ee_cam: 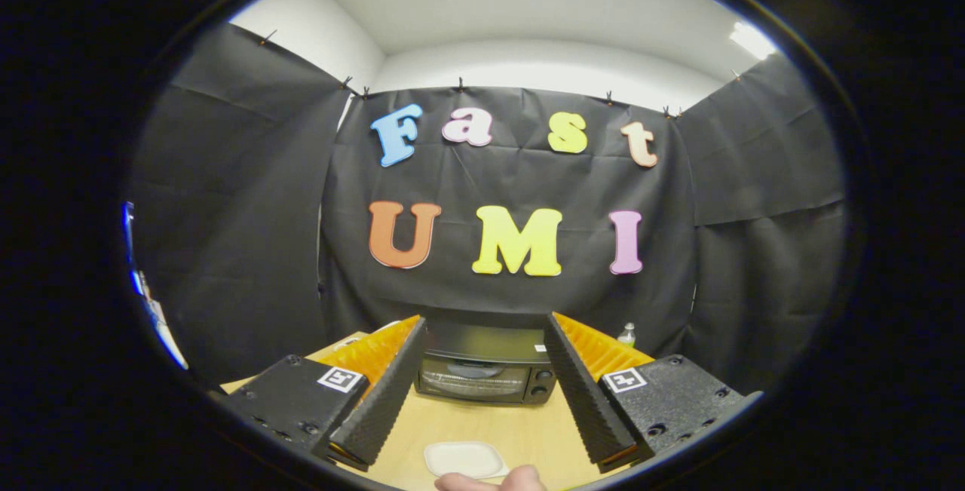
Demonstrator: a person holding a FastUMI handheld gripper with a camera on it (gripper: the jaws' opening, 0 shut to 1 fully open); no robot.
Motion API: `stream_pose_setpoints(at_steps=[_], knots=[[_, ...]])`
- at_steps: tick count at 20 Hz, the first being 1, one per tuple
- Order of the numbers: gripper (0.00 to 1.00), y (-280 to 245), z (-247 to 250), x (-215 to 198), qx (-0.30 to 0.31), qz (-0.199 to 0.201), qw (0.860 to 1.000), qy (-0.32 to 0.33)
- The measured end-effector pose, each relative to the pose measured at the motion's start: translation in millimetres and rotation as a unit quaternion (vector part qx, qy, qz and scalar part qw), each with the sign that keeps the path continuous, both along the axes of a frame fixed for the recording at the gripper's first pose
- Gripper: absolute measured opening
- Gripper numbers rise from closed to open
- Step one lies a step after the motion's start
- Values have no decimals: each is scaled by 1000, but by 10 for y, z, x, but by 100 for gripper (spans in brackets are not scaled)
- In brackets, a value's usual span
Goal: Open the toaster oven, put the food inside, and close the toaster oven door.
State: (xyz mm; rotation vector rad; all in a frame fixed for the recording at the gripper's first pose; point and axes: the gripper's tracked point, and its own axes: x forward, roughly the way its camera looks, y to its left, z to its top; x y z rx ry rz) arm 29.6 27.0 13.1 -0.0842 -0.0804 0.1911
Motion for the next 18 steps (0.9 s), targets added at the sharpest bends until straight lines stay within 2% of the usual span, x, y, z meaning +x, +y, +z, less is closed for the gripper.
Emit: stream_pose_setpoints(at_steps=[18], knots=[[100, -55, -223, 84, 29, -1, 999, 26]])
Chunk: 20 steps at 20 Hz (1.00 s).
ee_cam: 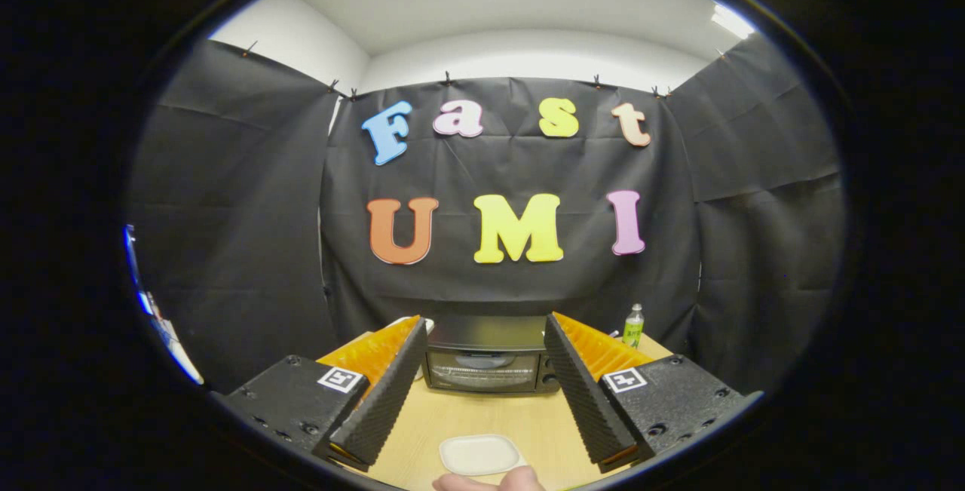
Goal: Open the toaster oven, put the food inside, and close the toaster oven door.
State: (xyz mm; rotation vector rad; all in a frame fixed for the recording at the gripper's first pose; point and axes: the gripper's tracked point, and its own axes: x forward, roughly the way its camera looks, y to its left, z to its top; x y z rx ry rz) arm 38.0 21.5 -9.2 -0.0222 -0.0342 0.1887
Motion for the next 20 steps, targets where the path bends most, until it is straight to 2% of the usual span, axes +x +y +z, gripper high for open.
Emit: stream_pose_setpoints(at_steps=[20], knots=[[100, 68, -78, 47, 16, 7, 1000, 8]])
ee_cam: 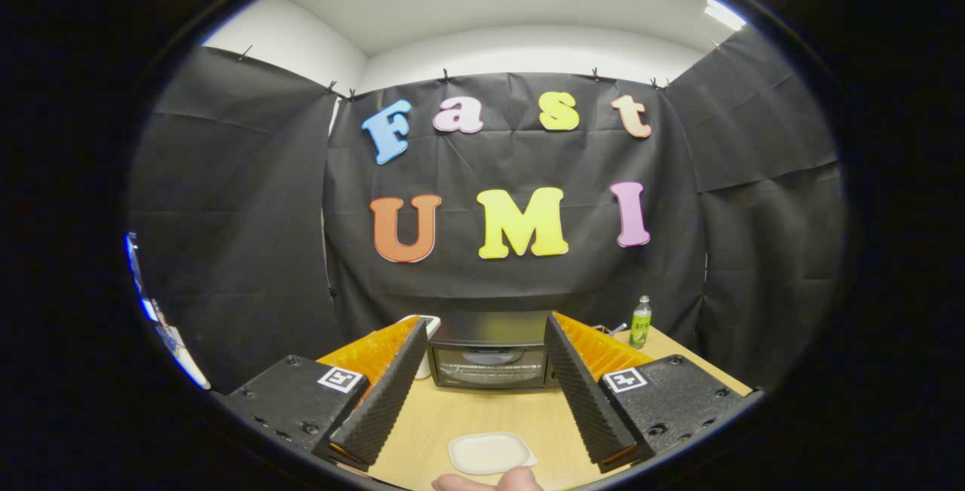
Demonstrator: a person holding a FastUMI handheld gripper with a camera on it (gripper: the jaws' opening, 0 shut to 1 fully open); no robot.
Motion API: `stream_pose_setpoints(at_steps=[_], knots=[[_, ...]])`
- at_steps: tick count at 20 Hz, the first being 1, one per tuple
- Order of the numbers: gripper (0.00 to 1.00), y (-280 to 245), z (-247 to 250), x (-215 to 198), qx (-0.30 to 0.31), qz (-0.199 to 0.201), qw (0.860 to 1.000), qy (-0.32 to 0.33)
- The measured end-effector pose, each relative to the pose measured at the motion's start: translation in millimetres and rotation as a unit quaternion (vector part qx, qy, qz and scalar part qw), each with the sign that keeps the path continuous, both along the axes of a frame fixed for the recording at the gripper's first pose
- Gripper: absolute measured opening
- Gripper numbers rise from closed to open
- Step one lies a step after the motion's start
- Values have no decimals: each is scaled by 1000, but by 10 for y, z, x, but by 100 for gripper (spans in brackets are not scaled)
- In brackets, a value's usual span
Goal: Open the toaster oven, put the food inside, and close the toaster oven door.
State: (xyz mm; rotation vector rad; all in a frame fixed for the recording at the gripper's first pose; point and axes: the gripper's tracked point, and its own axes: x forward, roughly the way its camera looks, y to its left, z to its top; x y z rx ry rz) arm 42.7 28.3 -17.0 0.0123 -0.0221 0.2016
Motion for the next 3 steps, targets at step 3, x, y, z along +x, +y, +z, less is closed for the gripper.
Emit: stream_pose_setpoints(at_steps=[3], knots=[[100, 7, -13, 11, 0, 0, 1000, 1]])
